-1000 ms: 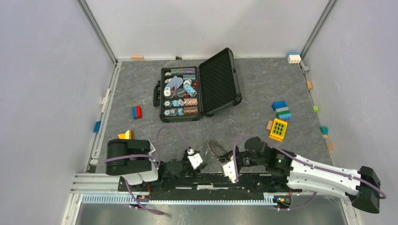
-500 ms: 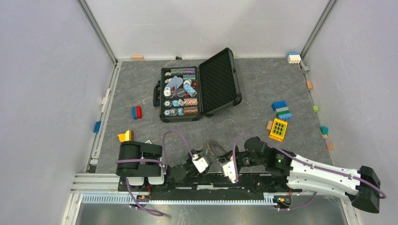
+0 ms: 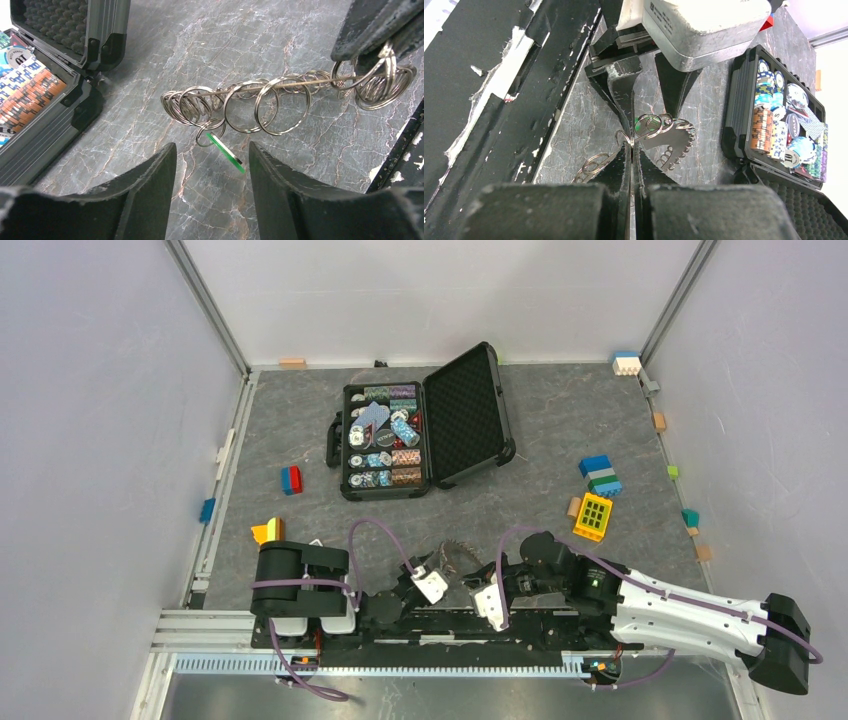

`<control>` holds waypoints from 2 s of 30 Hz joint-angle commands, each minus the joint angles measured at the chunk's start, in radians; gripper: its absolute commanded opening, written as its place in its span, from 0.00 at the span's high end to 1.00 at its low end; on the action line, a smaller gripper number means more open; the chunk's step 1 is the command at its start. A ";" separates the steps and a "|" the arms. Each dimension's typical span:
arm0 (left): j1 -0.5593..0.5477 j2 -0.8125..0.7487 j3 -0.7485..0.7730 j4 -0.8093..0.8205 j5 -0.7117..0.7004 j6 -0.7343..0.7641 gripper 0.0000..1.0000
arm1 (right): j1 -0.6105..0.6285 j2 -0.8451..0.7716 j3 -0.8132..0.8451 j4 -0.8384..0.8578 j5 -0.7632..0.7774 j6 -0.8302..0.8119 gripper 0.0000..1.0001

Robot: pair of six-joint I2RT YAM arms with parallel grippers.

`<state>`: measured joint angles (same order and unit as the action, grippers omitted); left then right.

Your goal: Remove the keys from the keyring

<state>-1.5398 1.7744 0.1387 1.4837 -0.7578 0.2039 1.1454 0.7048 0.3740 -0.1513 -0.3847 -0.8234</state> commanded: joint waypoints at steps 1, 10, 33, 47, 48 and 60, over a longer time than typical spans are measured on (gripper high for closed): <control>-0.007 -0.008 0.019 0.073 -0.049 0.050 0.40 | 0.006 0.000 0.042 0.050 -0.026 0.007 1.00; -0.007 0.011 0.038 0.073 -0.097 0.070 0.43 | 0.005 0.010 0.052 0.052 -0.050 0.013 1.00; -0.007 -0.120 -0.060 0.069 -0.065 0.024 0.98 | 0.005 -0.061 0.035 0.078 0.062 0.041 1.00; -0.007 -0.814 0.140 -1.105 0.206 -0.033 0.98 | 0.005 -0.222 -0.024 0.032 0.095 0.080 1.00; -0.006 -0.858 0.171 -1.182 0.229 -0.034 0.98 | 0.005 -0.236 -0.031 0.030 0.095 0.087 1.00; -0.007 -0.865 0.673 -2.034 0.313 -0.028 0.98 | 0.005 -0.331 -0.073 0.097 0.205 0.232 1.00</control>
<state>-1.5398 0.8619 0.6518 -0.2405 -0.4675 0.1986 1.1522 0.3904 0.3134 -0.0895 -0.2939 -0.6697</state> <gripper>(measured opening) 0.065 0.007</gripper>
